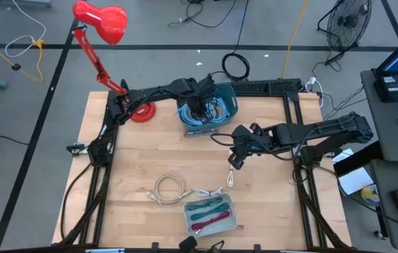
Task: Pick & Place USB Port
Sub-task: Put the blue hdmi cable into the green bin
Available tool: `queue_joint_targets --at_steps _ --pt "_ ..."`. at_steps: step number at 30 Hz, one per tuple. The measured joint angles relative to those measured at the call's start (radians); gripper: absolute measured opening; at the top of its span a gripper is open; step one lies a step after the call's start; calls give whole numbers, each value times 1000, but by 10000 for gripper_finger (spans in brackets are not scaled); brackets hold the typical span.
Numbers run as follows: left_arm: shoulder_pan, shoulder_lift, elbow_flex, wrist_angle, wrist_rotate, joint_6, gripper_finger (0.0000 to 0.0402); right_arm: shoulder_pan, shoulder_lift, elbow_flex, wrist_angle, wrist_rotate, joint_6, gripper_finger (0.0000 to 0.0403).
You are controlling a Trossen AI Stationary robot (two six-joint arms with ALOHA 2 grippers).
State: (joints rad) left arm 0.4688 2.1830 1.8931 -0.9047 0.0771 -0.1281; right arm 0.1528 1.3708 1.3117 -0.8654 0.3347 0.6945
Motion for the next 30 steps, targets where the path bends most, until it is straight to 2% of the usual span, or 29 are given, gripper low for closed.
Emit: queue_joint_targets --at_steps 19,30 --pt "37 -1 0 105 10 -36 0 0 0 0 0 3 -3 121" --pt "51 37 1 127 61 -61 0 0 0 -1 0 3 -7 121"
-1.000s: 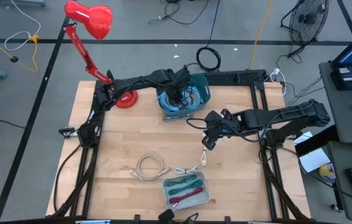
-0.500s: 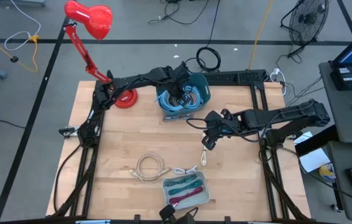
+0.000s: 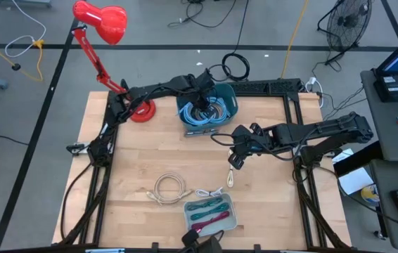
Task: Pick & Place USB Port
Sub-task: Put the blue hdmi cable into the green bin
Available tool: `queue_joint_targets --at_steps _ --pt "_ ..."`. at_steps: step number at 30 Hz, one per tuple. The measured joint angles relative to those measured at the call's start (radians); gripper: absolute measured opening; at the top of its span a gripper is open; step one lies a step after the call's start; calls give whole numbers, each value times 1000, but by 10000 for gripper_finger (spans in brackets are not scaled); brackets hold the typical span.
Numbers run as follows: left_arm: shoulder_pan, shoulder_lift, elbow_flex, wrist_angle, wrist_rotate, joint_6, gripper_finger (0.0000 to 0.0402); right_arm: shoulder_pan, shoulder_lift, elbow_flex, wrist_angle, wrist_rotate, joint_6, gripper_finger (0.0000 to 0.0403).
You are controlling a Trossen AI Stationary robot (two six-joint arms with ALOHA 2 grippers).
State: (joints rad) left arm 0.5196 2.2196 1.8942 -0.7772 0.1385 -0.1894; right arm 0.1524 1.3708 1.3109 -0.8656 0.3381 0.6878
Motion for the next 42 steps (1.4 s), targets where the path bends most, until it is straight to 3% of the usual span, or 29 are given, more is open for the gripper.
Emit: queue_joint_targets --at_steps 26,35,42 --pt "26 1 0 83 1 -7 0 0 0 -1 0 -1 2 121" --pt "15 1 0 -73 44 41 0 0 0 -78 62 -55 14 121" --pt "-6 1 -1 -37 12 62 0 0 -5 -109 92 -56 30 121"
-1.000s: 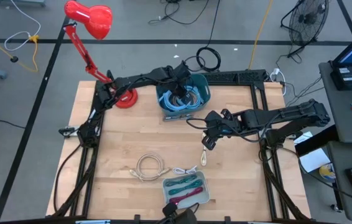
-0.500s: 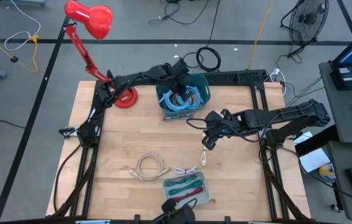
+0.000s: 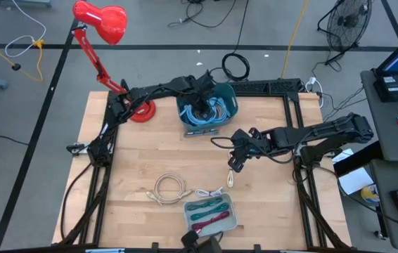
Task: Pick & Place USB Port
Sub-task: Put the blue hdmi cable into the green bin
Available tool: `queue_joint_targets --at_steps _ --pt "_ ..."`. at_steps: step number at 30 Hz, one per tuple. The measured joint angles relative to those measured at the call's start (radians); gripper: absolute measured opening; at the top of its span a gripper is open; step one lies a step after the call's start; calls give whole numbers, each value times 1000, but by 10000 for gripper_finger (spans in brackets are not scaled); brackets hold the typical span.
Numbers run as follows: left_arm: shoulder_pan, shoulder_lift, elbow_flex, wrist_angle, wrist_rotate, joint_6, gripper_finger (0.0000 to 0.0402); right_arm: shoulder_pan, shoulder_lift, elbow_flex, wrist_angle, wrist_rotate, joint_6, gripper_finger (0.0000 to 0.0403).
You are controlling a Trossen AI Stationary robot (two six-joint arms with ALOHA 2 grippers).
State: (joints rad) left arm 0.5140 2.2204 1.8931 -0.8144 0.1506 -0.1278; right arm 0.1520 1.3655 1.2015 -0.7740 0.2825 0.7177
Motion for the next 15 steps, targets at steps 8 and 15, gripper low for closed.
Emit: queue_joint_targets --at_steps 8,15 --pt "10 25 -1 64 -5 -40 0 0 0 0 0 -2 3 121" --pt "9 28 -1 103 -17 -44 0 0 0 0 -2 -23 4 121"
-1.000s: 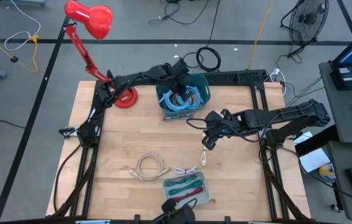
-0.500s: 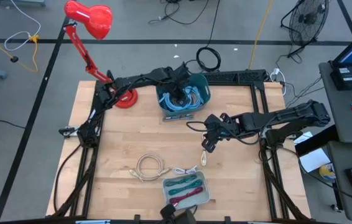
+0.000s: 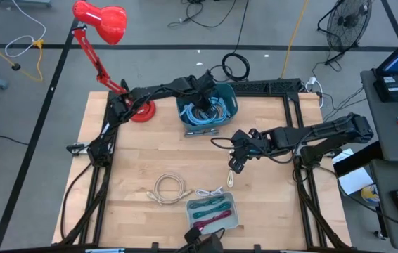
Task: Pick & Place USB Port
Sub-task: Put the blue hdmi cable into the green bin
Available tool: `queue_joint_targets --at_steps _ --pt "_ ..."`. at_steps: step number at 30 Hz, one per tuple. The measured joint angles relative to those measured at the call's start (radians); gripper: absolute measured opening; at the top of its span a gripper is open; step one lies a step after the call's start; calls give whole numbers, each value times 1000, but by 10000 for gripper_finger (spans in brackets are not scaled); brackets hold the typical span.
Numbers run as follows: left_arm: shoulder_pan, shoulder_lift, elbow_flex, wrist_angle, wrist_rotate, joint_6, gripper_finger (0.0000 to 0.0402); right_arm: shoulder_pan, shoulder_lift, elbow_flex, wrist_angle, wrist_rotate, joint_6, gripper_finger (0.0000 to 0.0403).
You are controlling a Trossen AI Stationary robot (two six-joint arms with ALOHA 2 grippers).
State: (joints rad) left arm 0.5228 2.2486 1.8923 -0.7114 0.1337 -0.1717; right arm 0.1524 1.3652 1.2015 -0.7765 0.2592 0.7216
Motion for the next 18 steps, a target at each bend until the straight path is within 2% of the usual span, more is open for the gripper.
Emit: queue_joint_targets --at_steps 7,18 --pt "-1 0 0 80 54 -49 0 0 0 0 0 0 -3 121" --pt "-11 -6 1 31 67 -51 0 0 0 0 0 0 -14 121"
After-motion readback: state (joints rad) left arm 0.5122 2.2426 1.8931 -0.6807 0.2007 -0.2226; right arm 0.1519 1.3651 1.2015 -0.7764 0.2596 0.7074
